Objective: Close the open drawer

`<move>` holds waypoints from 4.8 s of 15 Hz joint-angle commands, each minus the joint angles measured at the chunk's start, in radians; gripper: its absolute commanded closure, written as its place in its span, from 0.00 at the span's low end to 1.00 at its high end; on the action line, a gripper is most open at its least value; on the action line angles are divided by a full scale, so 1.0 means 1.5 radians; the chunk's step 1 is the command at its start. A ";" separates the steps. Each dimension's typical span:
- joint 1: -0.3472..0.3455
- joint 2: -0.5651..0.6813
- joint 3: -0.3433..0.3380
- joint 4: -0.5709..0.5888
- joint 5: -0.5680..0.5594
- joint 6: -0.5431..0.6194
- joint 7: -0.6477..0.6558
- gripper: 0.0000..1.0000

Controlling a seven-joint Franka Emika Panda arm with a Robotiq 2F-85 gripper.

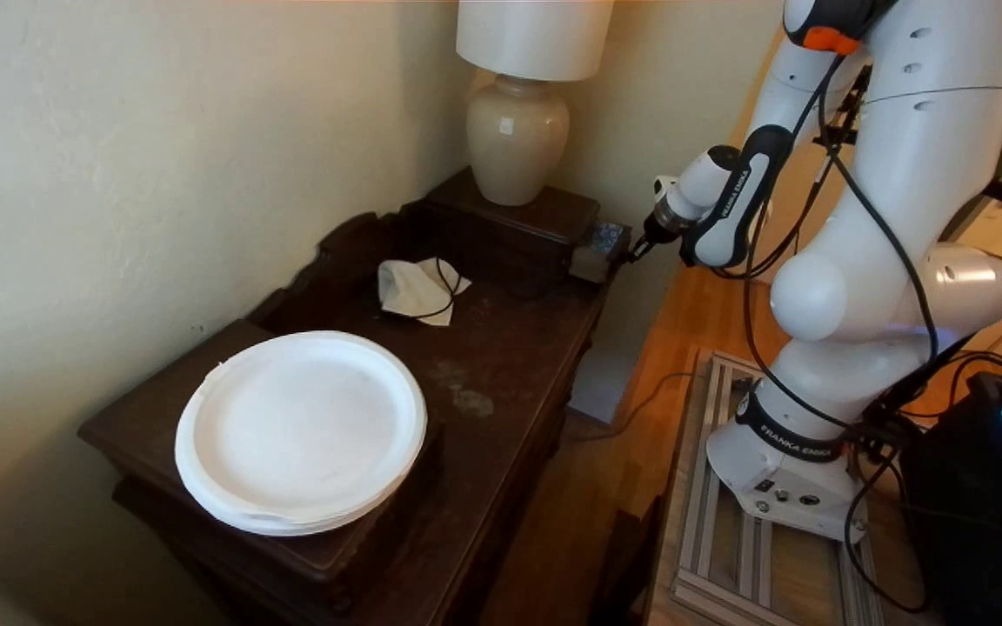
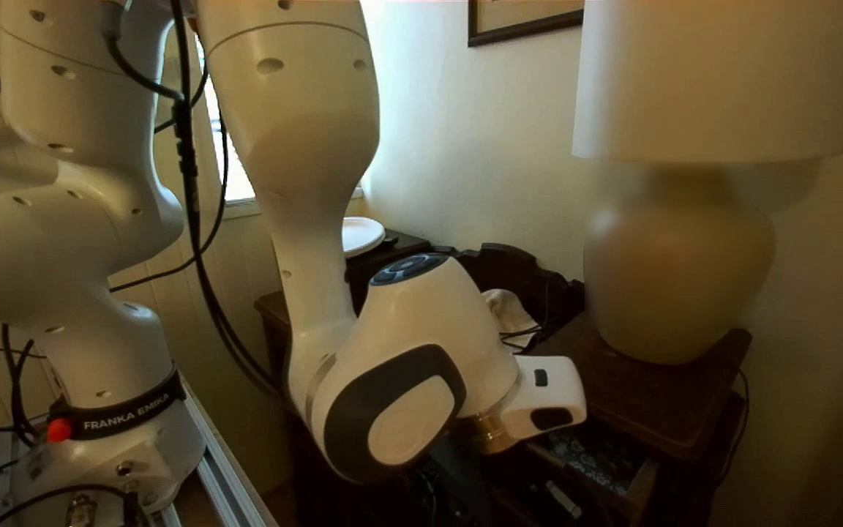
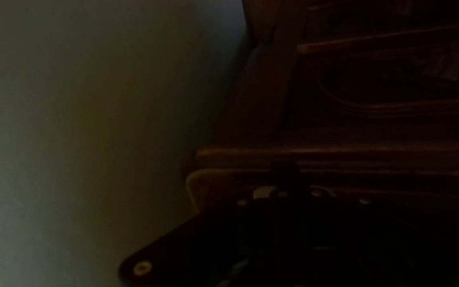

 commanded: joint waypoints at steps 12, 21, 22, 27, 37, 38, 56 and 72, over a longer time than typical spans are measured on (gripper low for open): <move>-0.039 0.113 0.075 0.107 0.022 0.170 0.061 0.97; -0.027 0.123 0.094 0.127 0.060 0.158 0.074 0.97; -0.023 0.112 0.092 0.119 0.057 0.137 0.077 0.97; 0.000 -0.015 0.063 0.011 0.026 -0.015 0.081 0.98; -0.259 -0.148 0.325 -0.221 -0.095 -0.203 0.114 0.45; -0.283 -0.128 0.349 -0.208 -0.106 -0.210 0.132 0.37; -0.851 -0.089 1.080 -0.198 0.272 -0.450 -0.081 0.00; -1.011 0.113 1.459 -0.038 0.169 -0.900 -0.049 0.00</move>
